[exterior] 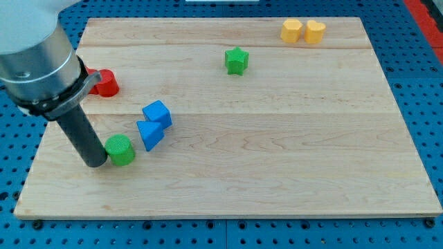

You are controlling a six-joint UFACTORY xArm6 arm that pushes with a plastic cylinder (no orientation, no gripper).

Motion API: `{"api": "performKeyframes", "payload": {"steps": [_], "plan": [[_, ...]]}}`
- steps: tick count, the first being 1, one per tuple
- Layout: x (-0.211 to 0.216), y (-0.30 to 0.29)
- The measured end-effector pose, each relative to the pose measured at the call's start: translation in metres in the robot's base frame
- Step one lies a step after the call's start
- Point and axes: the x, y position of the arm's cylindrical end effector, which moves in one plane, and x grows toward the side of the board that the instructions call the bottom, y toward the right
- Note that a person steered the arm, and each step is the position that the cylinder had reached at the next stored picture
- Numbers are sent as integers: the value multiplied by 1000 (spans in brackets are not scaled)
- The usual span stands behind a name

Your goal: Slide the green star into the green circle

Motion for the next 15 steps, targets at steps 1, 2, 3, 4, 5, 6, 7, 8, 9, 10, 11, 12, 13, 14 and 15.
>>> {"api": "performKeyframes", "payload": {"steps": [1,2,3,4,5,6,7,8,9,10,11,12,13,14,15], "plan": [[-10,0],[-18,-7],[2,48],[32,107],[32,122],[22,82],[12,115],[18,185],[9,209],[-18,203],[16,247],[35,259],[50,258],[50,306],[53,350]]}}
